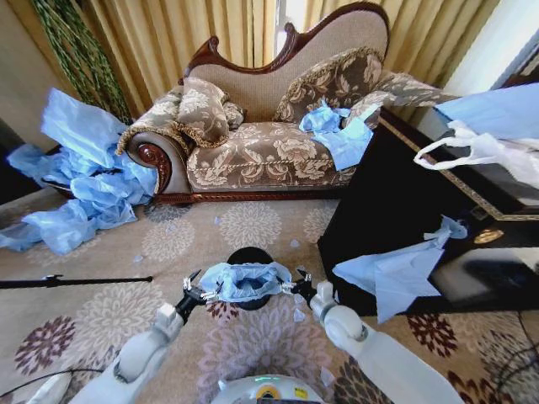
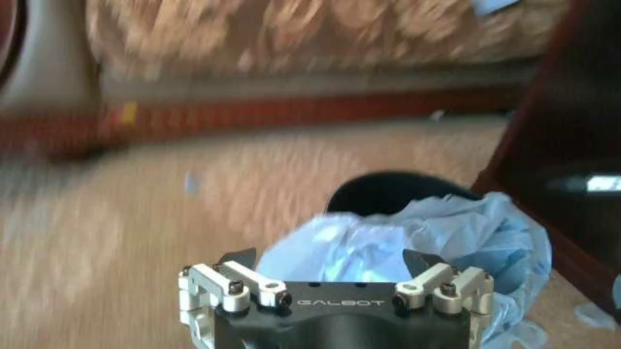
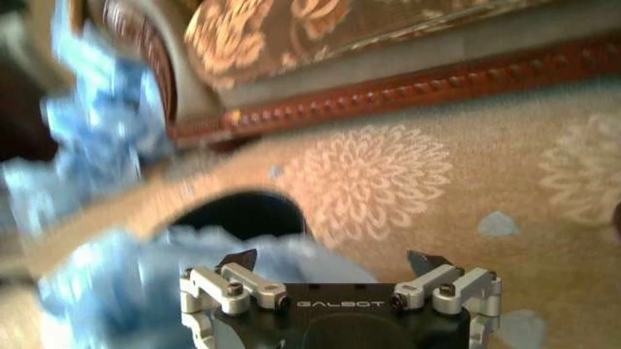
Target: Place a garbage bag over the trash bin.
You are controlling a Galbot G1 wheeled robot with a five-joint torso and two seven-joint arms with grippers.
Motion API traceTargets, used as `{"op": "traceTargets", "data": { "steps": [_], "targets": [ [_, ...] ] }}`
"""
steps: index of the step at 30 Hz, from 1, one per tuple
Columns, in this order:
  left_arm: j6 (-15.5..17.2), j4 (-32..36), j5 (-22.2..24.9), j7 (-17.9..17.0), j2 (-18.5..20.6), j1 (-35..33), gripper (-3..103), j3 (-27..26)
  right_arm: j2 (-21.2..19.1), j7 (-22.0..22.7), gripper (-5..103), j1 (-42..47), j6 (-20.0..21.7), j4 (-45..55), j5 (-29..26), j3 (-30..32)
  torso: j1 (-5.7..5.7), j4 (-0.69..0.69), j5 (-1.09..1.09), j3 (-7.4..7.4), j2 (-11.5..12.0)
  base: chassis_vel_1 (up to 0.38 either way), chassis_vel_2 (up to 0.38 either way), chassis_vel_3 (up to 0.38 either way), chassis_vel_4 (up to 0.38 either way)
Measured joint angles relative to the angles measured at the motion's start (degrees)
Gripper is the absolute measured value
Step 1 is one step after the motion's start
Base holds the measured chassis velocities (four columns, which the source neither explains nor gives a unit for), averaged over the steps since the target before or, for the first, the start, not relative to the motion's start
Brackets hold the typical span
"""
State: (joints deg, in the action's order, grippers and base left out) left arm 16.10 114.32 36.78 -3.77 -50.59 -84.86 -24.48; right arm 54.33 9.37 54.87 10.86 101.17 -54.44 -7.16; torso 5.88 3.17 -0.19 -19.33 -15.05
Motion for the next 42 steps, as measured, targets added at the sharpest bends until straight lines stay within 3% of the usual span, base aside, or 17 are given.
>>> {"op": "traceTargets", "data": {
  "steps": [2,3,8,10,12,18,24,26,27,28,29,31,32,36,37,39,42],
  "targets": [
    [7.63,0.66,7.57,-3.97,0.27,1.66,100,0.06,1.25,-0.65,100,-0.57,0.56,-1.46,-4.42,1.37,0.0,0.0,-0.01,0.0,0.0,0.0,0.0,0.0,0.0],
    [7.63,0.66,7.57,-3.97,0.27,1.66,100,0.06,1.25,-0.65,100,-0.57,0.56,-1.46,-4.42,1.37,0.0,0.0,-0.01,0.0,0.0,0.0,0.0,0.0,0.0],
    [15.82,-1.0,18.09,-11.72,0.1,5.23,100,0.67,3.12,-2.76,97,-2.29,2.9,-4.82,-13.06,2.33,0.0,-0.01,-0.01,-0.01,0.0,0.0,0.0,0.0,0.0],
    [16.23,-1.29,19.25,-12.64,-0.09,5.74,100,0.79,3.61,-2.9,97,-2.54,3.3,-5.18,-14.92,2.54,0.0,-0.01,-0.01,-0.01,0.01,0.0,0.0,0.0,0.0],
    [16.98,-1.83,23.91,-15.2,-1.08,7.51,100,0.95,6.04,-2.41,94,-3.27,4.22,-6.3,-21.98,3.63,0.0,-0.01,-0.01,-0.01,0.01,0.0,0.0,0.0,0.0],
    [16.76,-1.46,31.8,-17.8,-2.45,9.12,100,0.65,8.33,-0.94,94,-3.54,4.67,-7.63,-27.95,4.81,0.0,-0.01,-0.01,-0.01,0.01,0.0,0.0,0.0,0.0],
    [16.32,-1.88,28.27,-16.75,-2.13,9.38,100,0.32,6.96,-2.18,94,-3.01,5.8,-8.15,-25.06,5.0,0.0,-0.02,-0.01,-0.01,0.01,0.0,0.0,0.0,0.0],
    [15.56,-2.26,22.13,-13.09,-1.21,9.38,100,0.0,4.72,-6.37,93,-2.79,5.61,-8.87,-17.28,4.49,0.0,-0.02,0.0,0.0,0.01,0.0,0.0,0.0,0.0],
    [13.75,-3.38,13.99,-5.86,0.16,9.46,100,-0.33,2.12,-11.22,94,-2.84,5.6,-9.64,-10.9,3.98,0.0,0.0,0.0,0.0,0.01,0.0,0.0,0.0,0.0],
    [12.1,-4.33,10.03,-1.42,1.15,9.65,100,-0.59,0.41,-13.96,94,-3.09,5.74,-10.03,-8.51,3.45,0.0,0.01,-0.02,0.0,0.01,0.0,0.0,0.0,0.0],
    [12.1,-4.33,10.03,-1.42,1.15,9.65,100,-0.59,0.41,-13.96,94,-3.09,5.74,-10.03,-8.51,3.45,0.0,0.01,-0.02,0.0,0.01,0.0,0.0,0.0,0.0],
    [9.71,-6.8,4.79,7.67,4.28,11.02,100,-1.33,-2.93,-19.77,94,-4.35,6.11,-11.43,-6.41,2.06,0.0,0.0,-0.01,0.0,0.01,0.0,0.0,0.0,0.0],
    [9.71,-6.8,4.79,7.67,4.28,11.02,100,-1.33,-2.93,-19.77,94,-4.35,6.11,-11.43,-6.41,2.06,0.0,0.0,-0.01,0.0,0.01,0.0,0.0,0.0,0.0],
    [9.99,-11.38,7.79,20.75,10.36,14.93,100,-0.8,-5.57,-29.94,94,-9.3,7.09,-16.31,-6.29,-1.16,0.0,0.0,-0.01,0.0,0.01,0.0,0.0,0.0,0.0],
    [9.99,-11.38,7.79,20.75,10.36,14.93,100,-0.8,-5.57,-29.94,94,-9.3,7.09,-16.31,-6.29,-1.16,0.0,0.0,-0.01,0.0,0.01,0.0,0.0,0.0,0.0],
    [8.82,-16.48,8.88,29.67,14.3,17.7,99,1.0,-5.37,-36.5,93,-13.45,7.56,-20.74,-6.07,-3.48,0.01,-0.02,0.0,-0.01,0.01,0.0,0.0,0.0,0.0],
    [7.78,-19.79,8.92,33.37,15.78,20.3,99,2.2,-4.32,-40.91,85,-16.2,8.38,-23.92,-5.08,-4.51,0.01,-0.04,-0.02,-0.01,0.01,0.0,0.0,0.0,0.0]
  ]
}}
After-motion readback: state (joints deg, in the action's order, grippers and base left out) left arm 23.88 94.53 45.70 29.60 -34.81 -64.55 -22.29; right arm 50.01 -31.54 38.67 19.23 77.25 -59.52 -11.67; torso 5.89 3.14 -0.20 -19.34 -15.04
